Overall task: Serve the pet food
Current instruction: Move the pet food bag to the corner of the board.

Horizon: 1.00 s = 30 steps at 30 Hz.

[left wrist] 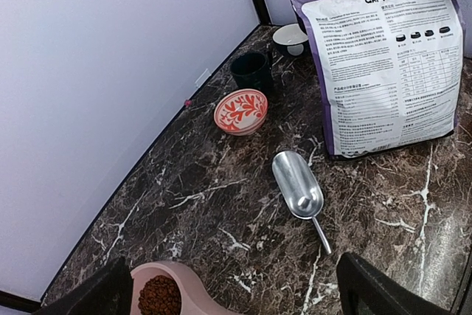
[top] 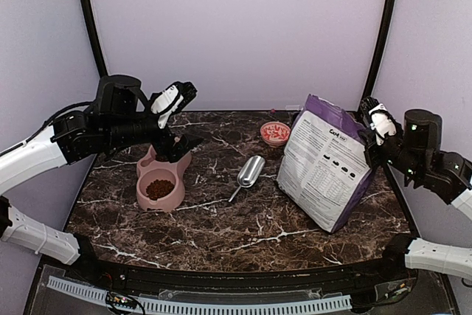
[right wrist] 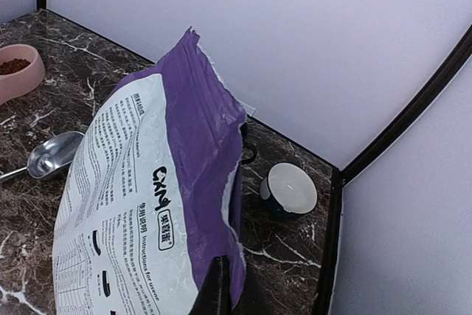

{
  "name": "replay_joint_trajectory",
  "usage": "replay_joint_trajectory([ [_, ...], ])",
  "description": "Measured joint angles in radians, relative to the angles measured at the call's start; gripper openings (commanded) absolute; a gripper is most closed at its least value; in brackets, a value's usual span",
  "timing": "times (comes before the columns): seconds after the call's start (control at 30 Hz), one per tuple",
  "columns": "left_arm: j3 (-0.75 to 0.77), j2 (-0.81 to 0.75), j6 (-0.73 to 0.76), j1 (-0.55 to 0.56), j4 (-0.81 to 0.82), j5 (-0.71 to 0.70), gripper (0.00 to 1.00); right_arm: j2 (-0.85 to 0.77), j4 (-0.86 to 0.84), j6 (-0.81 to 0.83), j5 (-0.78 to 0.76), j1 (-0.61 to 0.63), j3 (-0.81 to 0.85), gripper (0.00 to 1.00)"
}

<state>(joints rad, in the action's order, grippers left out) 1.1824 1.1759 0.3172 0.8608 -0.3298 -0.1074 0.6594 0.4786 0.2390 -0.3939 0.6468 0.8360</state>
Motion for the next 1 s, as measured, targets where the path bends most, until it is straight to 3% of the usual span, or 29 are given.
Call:
replay_joint_trajectory([
  [1.0, -0.006, -0.016, 0.000, 0.000, 0.016, -0.018, 0.99, 0.003, 0.076, 0.136, -0.241, -0.080, 0.043, 0.00],
])
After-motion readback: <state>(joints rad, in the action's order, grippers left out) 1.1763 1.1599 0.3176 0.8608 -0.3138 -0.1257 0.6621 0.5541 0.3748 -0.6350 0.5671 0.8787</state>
